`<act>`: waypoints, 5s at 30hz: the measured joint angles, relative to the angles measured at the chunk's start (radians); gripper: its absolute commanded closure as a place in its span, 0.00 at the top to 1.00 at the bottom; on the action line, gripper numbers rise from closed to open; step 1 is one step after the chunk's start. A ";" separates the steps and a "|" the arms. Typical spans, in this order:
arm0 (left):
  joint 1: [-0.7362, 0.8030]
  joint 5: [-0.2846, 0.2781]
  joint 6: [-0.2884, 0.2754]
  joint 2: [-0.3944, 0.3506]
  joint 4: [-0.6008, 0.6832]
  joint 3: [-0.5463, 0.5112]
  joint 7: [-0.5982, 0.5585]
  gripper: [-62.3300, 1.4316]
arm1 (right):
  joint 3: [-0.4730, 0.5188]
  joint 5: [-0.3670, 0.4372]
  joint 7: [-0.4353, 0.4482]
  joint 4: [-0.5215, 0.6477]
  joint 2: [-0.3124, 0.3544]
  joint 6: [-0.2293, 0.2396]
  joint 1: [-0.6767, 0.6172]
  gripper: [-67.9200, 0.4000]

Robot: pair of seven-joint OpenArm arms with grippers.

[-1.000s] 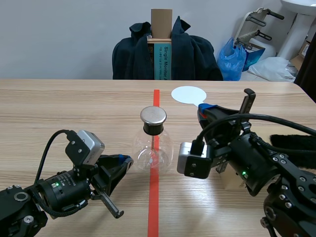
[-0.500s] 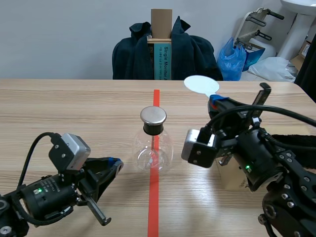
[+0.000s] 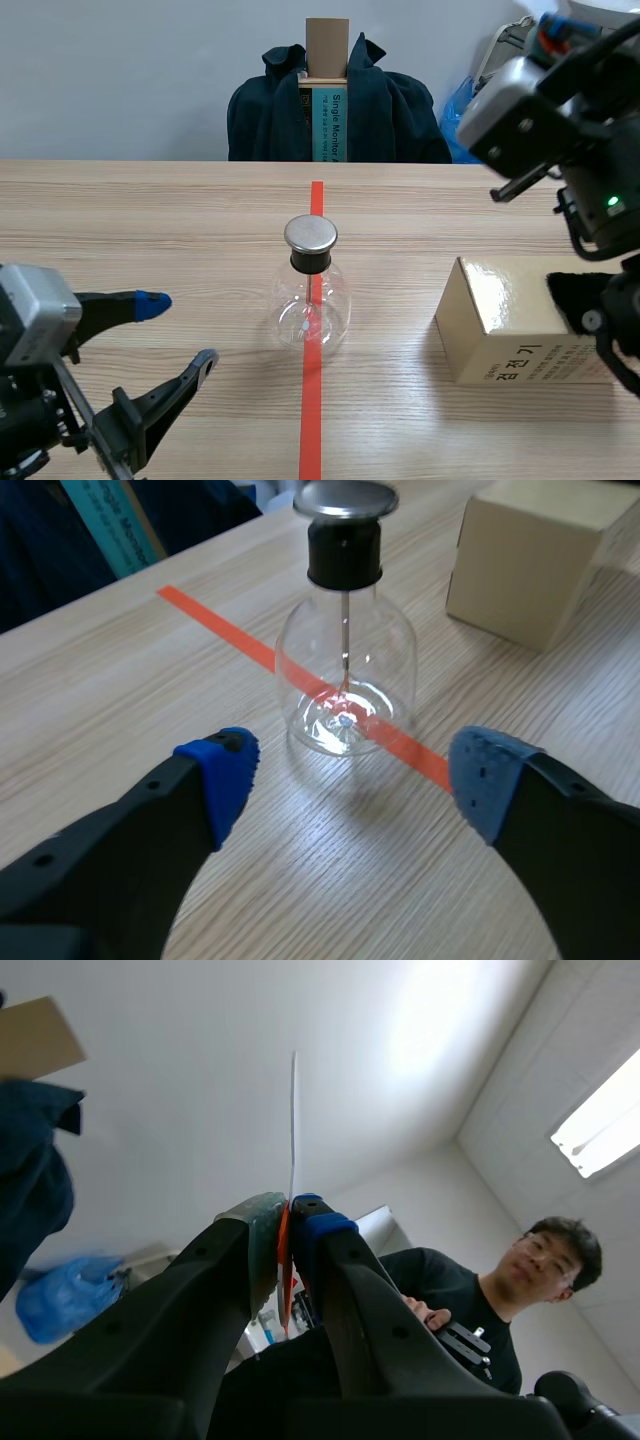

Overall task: Do the electroscope experiment.
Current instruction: 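Put the plate down on the right, then return to the home posture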

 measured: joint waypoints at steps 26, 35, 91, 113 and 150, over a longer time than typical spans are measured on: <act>0.551 0.020 0.000 0.001 0.737 -0.354 0.212 0.99 | 0.011 -0.003 -0.058 0.091 0.171 -0.149 -0.571 0.02; 0.548 0.020 0.002 0.001 0.724 -0.351 0.219 0.99 | 0.011 -0.002 -0.155 0.068 0.171 -0.130 -0.624 0.02; 0.546 0.120 0.030 0.001 0.722 -0.351 0.224 0.99 | 0.041 -0.095 -0.084 -0.263 0.102 -0.107 -0.551 0.85; 0.546 0.068 0.031 0.001 0.722 -0.351 0.231 0.99 | 0.610 0.606 0.154 0.168 0.211 0.427 -0.548 0.67; 0.546 0.068 0.030 0.001 0.722 -0.351 0.238 0.99 | 0.165 0.788 -0.520 0.531 0.289 0.668 -0.233 0.67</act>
